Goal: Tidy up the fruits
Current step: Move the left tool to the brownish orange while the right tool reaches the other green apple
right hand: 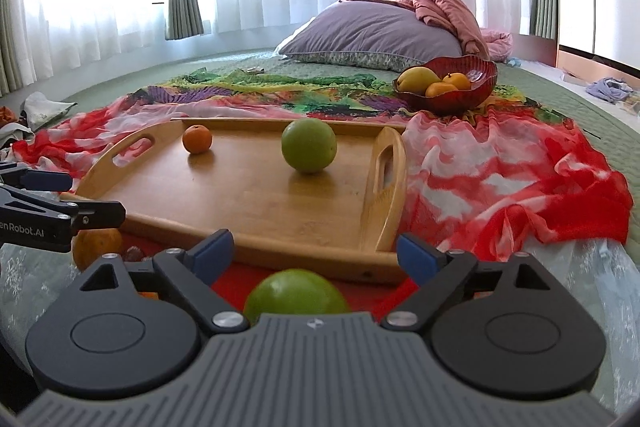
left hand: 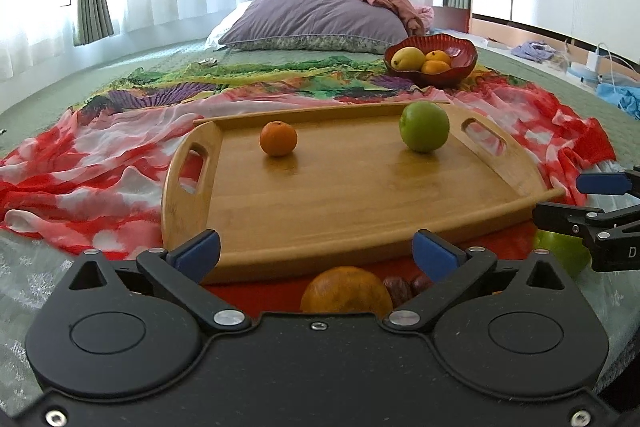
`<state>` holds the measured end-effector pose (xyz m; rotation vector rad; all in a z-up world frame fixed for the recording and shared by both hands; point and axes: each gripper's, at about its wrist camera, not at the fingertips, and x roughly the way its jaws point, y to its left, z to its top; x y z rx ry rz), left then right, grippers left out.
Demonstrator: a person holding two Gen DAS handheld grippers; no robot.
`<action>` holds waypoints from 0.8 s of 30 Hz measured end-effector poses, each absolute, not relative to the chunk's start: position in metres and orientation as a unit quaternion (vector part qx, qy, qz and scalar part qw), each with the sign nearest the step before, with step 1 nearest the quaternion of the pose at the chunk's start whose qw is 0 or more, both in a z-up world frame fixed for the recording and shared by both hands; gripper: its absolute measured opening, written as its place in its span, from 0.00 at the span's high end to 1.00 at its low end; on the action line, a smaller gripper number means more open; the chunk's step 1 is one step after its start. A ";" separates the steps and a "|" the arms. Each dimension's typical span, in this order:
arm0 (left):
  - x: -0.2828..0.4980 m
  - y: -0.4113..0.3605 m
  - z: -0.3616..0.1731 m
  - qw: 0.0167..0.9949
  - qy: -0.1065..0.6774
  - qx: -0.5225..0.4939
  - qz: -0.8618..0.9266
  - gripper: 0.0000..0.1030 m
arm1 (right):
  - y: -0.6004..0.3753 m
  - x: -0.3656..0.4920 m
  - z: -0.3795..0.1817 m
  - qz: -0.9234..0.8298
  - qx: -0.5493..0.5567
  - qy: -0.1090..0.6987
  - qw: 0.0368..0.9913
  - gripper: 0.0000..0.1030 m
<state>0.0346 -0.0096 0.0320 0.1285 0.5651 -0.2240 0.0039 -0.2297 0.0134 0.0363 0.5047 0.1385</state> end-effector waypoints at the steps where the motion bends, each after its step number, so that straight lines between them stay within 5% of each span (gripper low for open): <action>1: 0.032 -0.010 0.031 0.952 0.277 0.066 -0.110 0.00 | -0.230 0.001 0.012 0.069 0.018 0.248 0.966 0.06; 12: 0.017 -0.009 0.020 0.949 0.289 0.049 -0.115 0.01 | -0.220 -0.025 -0.004 0.050 0.001 0.222 0.974 0.04; 24: 0.010 -0.004 0.018 0.949 0.291 0.032 -0.115 0.14 | -0.210 -0.040 -0.013 0.042 -0.016 0.207 0.977 0.05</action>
